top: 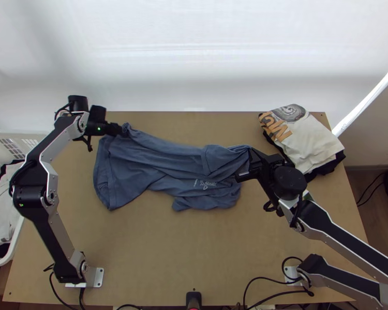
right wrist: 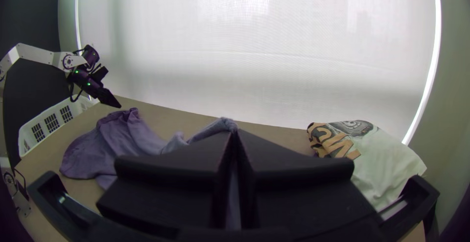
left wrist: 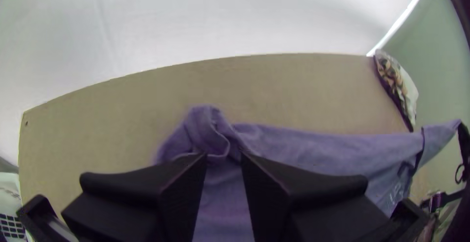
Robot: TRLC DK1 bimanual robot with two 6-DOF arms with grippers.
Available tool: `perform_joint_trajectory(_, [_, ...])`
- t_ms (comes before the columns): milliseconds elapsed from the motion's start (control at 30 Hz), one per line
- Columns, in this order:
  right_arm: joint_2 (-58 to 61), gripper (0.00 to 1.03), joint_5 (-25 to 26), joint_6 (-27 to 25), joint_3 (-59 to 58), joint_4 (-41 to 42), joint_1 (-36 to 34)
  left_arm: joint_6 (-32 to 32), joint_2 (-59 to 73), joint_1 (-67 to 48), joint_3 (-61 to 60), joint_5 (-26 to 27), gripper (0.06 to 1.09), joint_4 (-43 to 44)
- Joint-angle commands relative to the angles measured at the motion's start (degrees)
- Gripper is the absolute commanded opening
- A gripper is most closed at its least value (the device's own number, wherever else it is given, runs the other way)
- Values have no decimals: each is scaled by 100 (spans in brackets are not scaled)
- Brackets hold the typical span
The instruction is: Fold the t-shirt
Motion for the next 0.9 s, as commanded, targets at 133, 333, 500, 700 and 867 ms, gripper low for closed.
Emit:
perform_joint_trajectory(133, [5, 3, 67, 110, 165, -3, 21, 1569, -55, -203, 478, 48, 46, -772])
perform_joint_trajectory(333, [-47, 3, 67, 110, 156, -82, -5, 2096, 94, -300, 522, -295, 55, -842])
perform_joint_trajectory(500, [-100, 3, 58, 110, 138, -152, -23, 2641, 252, -309, 539, -708, 64, -904])
perform_joint_trajectory(700, [-118, 3, 58, 110, 121, -170, -23, 3151, 419, -291, 733, -963, 64, -1053])
perform_joint_trajectory(867, [-118, 3, 58, 119, 121, -170, -23, 3274, 630, -291, 1032, -1077, 64, -1141])
